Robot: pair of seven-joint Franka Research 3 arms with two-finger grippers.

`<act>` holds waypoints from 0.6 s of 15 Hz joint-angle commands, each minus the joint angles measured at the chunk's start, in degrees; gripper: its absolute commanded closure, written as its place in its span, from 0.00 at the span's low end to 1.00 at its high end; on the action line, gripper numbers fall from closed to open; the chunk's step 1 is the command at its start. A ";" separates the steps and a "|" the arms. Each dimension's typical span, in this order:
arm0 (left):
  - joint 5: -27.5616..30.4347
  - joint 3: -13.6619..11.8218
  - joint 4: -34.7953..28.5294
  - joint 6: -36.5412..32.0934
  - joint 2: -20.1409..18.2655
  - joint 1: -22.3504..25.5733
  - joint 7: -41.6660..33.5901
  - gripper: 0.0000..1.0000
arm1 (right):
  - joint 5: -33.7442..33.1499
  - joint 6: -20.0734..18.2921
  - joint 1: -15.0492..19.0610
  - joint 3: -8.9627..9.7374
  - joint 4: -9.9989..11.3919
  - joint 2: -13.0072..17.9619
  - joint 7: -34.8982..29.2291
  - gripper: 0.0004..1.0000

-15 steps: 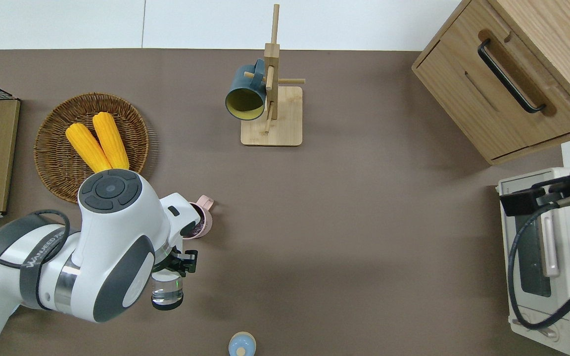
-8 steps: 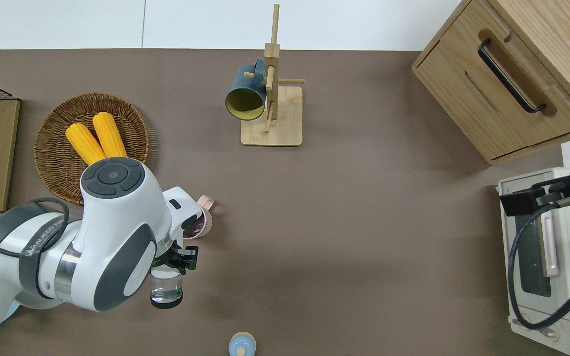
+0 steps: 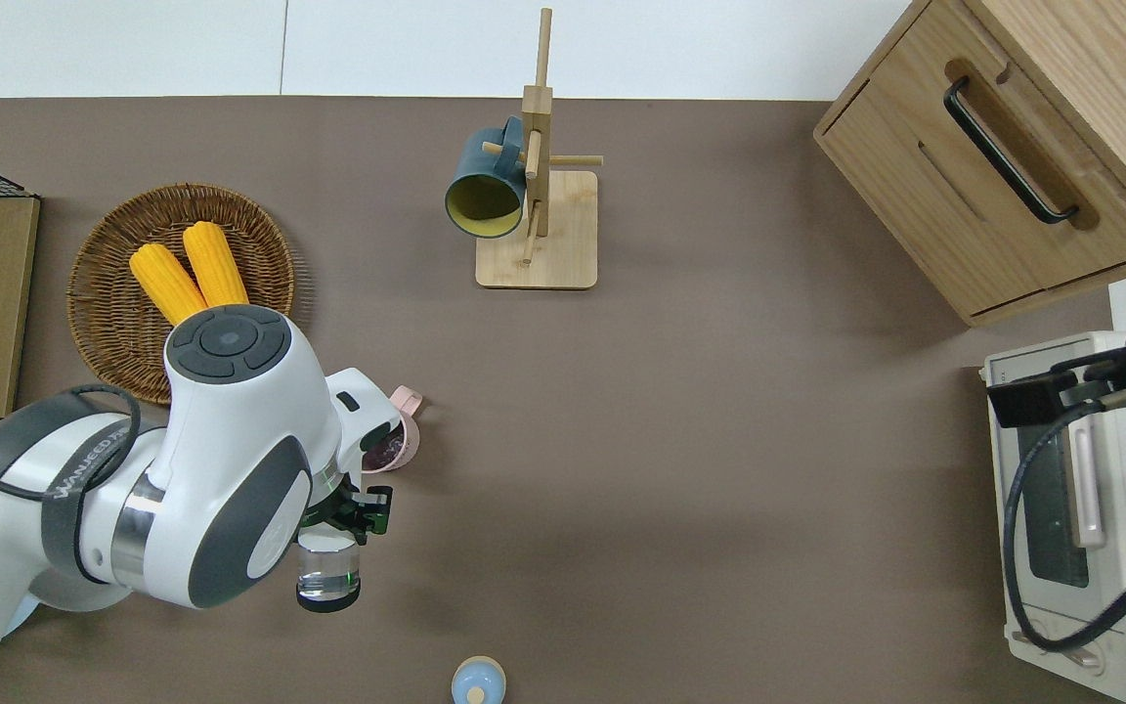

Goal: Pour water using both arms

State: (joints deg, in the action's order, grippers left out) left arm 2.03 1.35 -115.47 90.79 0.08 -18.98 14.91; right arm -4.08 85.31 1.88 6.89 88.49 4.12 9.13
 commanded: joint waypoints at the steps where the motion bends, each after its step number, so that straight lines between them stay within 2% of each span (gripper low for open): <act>1: 0.87 -0.12 1.30 -2.11 -0.95 0.25 0.12 1.00 | 0.03 -0.58 0.15 0.05 0.28 0.27 0.98 0.01; 3: 0.87 -0.12 -0.18 -0.88 -2.36 0.17 0.03 1.00 | 0.03 -0.58 0.15 0.05 0.28 0.27 0.98 0.01; 9: 1.31 -0.03 -10.54 11.85 -10.52 0.08 0.12 1.00 | 0.03 -0.58 0.15 0.05 0.28 0.27 0.98 0.01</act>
State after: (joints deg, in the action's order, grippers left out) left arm 2.39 1.35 -119.79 97.40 -4.28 -18.98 14.91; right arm -4.08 85.30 1.88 6.89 88.49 4.12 9.13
